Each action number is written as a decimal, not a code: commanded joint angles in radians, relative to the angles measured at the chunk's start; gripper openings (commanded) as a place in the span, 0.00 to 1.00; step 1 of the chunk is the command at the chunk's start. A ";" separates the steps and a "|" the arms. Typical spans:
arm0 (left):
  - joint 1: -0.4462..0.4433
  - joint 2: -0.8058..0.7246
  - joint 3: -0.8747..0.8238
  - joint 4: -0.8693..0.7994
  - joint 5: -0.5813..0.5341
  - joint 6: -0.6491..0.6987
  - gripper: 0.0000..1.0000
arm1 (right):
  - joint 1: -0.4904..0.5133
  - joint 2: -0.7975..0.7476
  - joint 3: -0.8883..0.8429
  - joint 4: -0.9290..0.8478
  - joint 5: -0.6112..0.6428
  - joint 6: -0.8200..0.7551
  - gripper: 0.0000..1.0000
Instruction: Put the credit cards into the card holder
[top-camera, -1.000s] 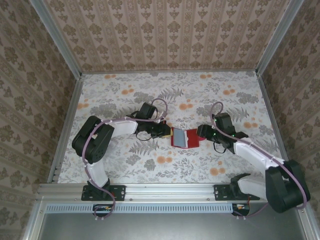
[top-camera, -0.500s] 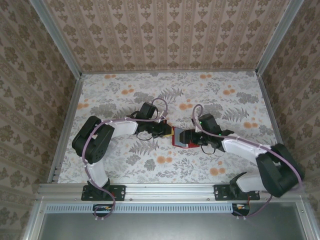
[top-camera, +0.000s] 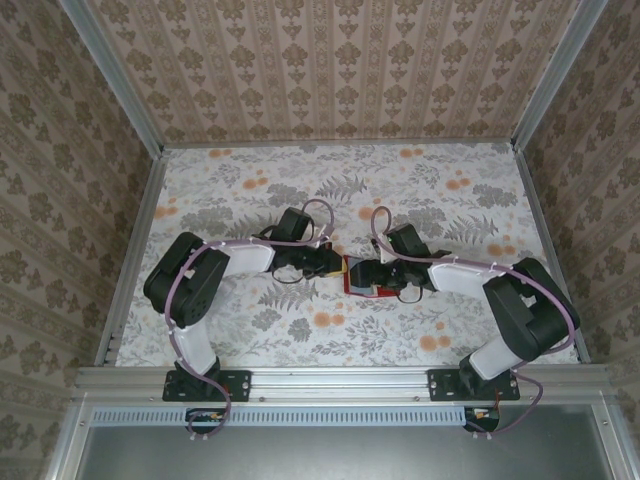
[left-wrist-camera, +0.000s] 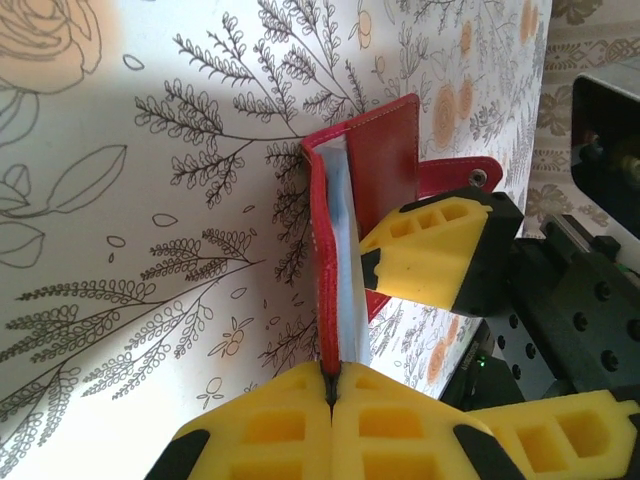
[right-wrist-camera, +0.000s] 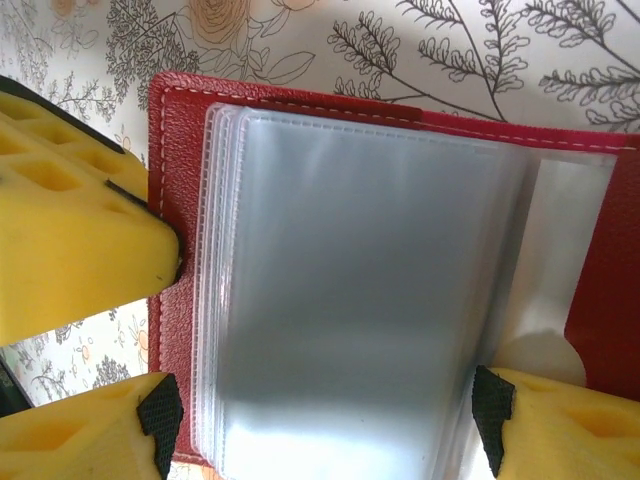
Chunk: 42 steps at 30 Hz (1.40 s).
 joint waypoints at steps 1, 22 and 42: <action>-0.004 -0.019 -0.017 0.024 0.032 -0.019 0.00 | 0.013 0.054 0.011 0.024 -0.026 -0.010 0.79; -0.007 -0.010 -0.021 0.084 0.050 -0.062 0.00 | 0.033 0.114 0.036 -0.023 0.031 -0.042 0.71; 0.007 0.046 -0.032 0.071 -0.006 0.003 0.50 | 0.030 0.087 -0.001 0.108 -0.066 -0.019 0.57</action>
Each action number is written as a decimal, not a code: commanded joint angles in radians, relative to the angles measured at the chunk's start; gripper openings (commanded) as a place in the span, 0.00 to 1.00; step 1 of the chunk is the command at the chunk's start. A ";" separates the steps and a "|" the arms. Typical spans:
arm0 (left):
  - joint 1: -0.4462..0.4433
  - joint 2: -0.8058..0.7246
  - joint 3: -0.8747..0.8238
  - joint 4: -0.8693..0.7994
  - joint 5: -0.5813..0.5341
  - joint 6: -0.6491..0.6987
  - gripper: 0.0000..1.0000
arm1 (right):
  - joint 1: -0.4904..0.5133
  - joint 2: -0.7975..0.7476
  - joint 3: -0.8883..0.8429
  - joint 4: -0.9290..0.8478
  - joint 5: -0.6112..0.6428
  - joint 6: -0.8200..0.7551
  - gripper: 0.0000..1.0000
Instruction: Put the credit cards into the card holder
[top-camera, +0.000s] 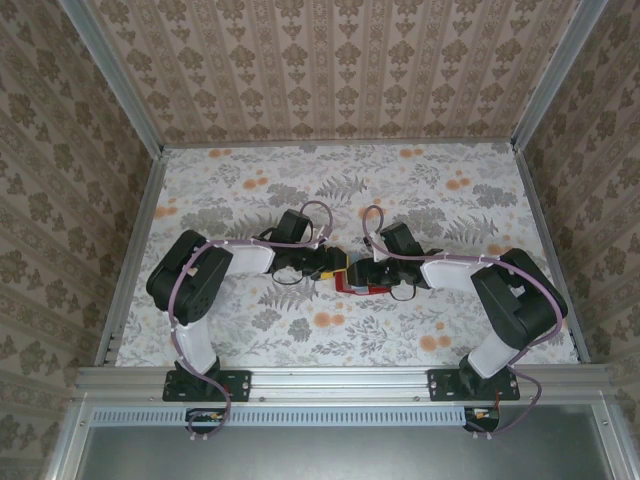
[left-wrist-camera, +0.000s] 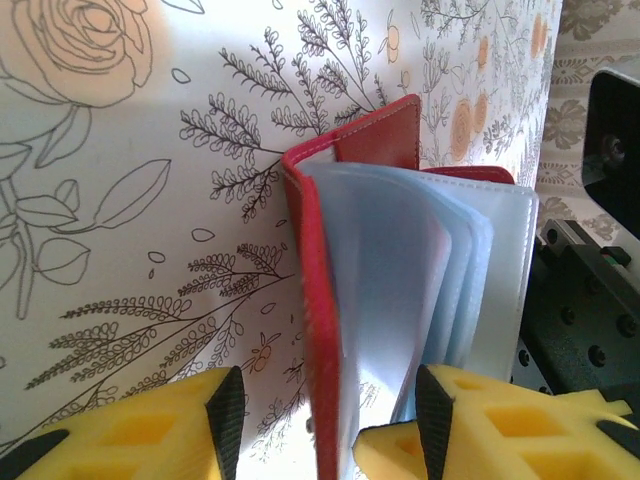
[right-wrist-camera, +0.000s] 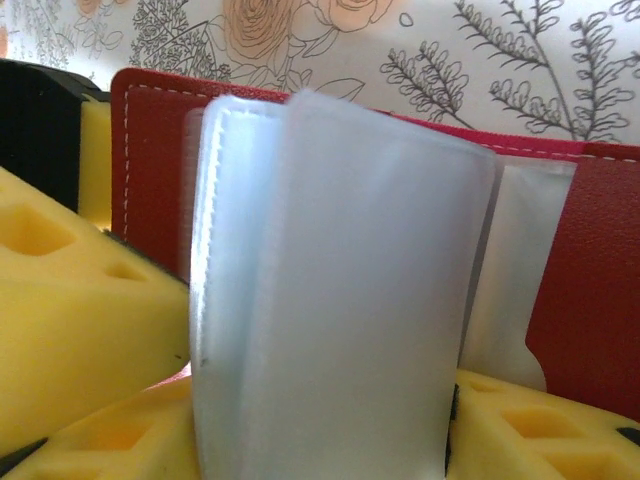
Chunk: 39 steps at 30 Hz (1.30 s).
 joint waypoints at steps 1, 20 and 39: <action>0.000 0.030 -0.007 0.016 0.006 0.028 0.48 | 0.008 0.014 -0.025 0.031 -0.044 0.004 0.57; 0.017 0.014 -0.057 0.038 0.006 0.040 0.10 | -0.001 -0.033 -0.034 -0.028 0.073 0.013 0.59; 0.014 0.012 -0.078 0.110 0.049 -0.026 0.02 | 0.206 -0.410 -0.085 -0.169 0.498 -0.161 0.67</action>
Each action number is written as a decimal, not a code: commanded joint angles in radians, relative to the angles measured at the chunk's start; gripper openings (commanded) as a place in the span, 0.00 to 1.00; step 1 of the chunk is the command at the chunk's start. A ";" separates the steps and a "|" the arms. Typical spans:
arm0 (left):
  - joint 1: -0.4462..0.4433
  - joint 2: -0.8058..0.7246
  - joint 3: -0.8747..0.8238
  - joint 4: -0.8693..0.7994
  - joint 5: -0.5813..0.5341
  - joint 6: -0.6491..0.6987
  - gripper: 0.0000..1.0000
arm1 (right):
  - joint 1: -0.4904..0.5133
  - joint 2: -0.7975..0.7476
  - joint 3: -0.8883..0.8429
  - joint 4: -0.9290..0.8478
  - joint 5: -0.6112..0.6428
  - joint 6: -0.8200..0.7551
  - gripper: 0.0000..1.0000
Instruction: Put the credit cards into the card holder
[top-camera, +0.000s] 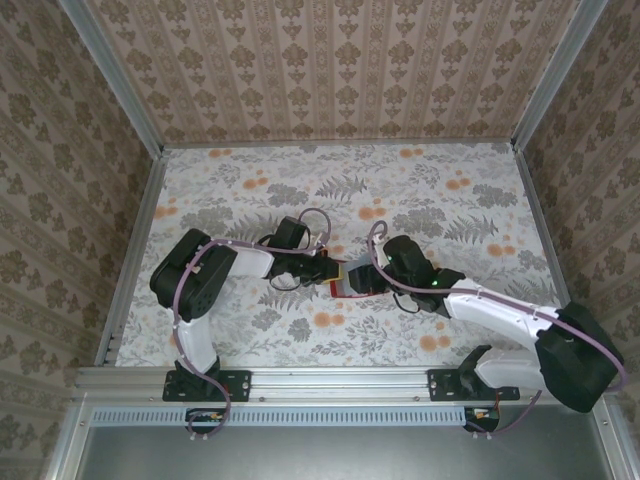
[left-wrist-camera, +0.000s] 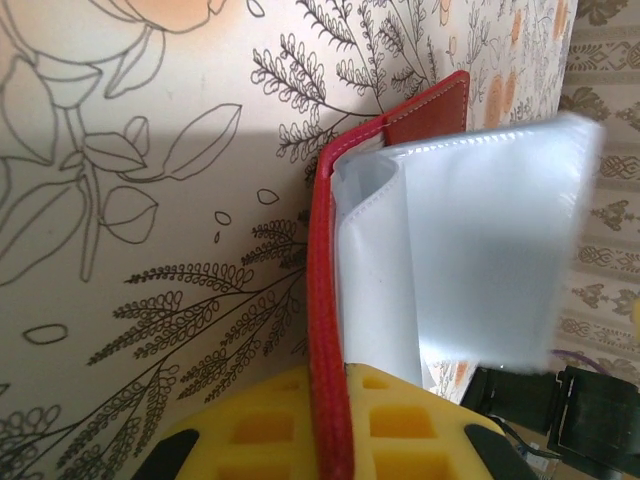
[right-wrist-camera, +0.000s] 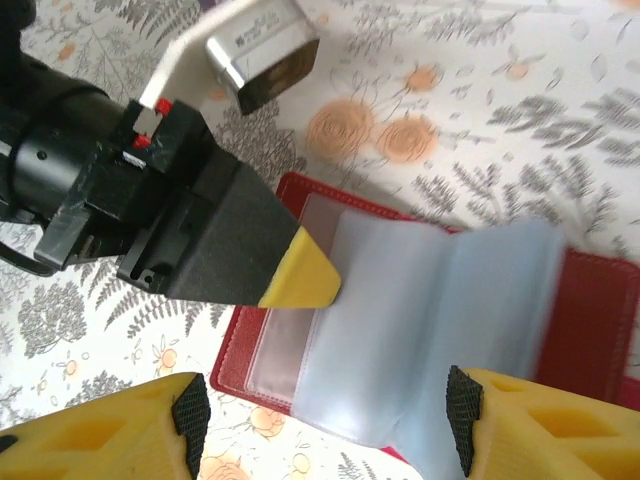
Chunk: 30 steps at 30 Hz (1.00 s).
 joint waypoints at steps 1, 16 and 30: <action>0.000 -0.015 -0.014 0.034 0.023 -0.024 0.02 | 0.037 0.016 0.025 -0.105 0.079 -0.067 0.67; -0.006 -0.022 -0.016 0.040 0.036 -0.034 0.05 | 0.076 0.327 0.143 -0.161 0.104 -0.088 0.70; -0.006 -0.025 -0.025 0.044 0.040 -0.031 0.18 | 0.045 0.341 0.137 -0.176 0.181 -0.010 0.49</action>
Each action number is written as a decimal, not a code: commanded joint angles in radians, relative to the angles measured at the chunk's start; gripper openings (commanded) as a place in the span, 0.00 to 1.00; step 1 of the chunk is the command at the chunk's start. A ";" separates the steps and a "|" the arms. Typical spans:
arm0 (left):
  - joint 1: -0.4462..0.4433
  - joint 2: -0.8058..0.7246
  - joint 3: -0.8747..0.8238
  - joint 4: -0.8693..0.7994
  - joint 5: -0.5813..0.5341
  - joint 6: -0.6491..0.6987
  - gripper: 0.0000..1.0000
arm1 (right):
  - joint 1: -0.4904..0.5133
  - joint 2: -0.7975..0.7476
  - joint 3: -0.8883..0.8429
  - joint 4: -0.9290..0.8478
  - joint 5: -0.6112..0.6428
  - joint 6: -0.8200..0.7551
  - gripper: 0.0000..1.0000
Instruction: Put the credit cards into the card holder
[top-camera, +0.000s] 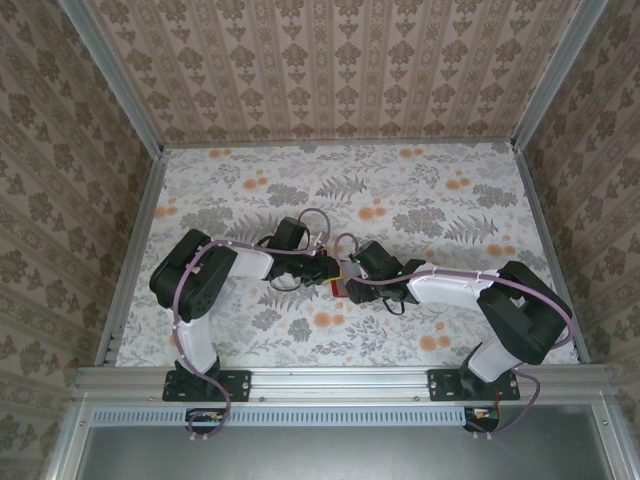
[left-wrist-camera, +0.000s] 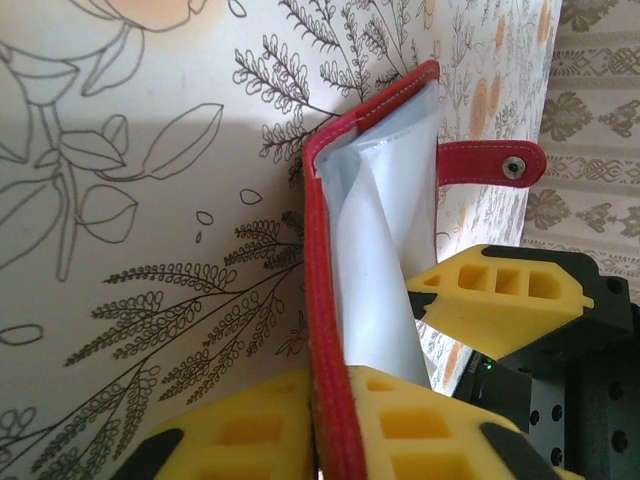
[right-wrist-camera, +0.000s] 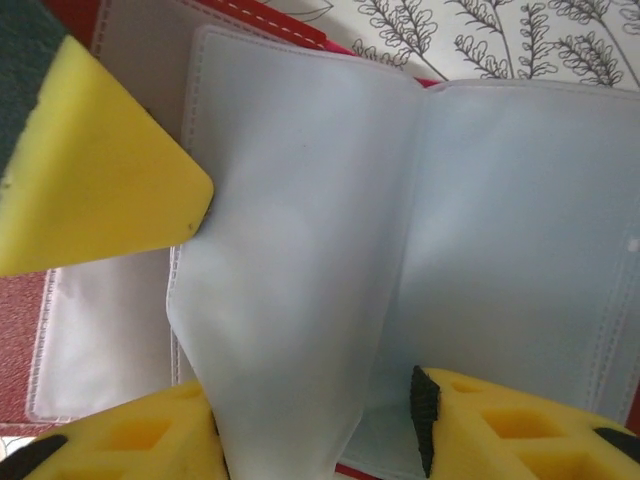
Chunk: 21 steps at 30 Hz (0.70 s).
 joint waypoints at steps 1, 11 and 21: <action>-0.005 -0.026 -0.014 0.004 0.029 -0.003 0.21 | -0.015 0.000 0.004 -0.040 0.071 0.039 0.48; -0.005 -0.015 -0.009 -0.039 0.002 0.036 0.22 | -0.026 -0.070 -0.027 -0.042 0.174 0.126 0.54; -0.004 0.003 0.005 -0.071 -0.006 0.058 0.20 | -0.084 -0.156 -0.037 -0.156 0.275 0.180 0.66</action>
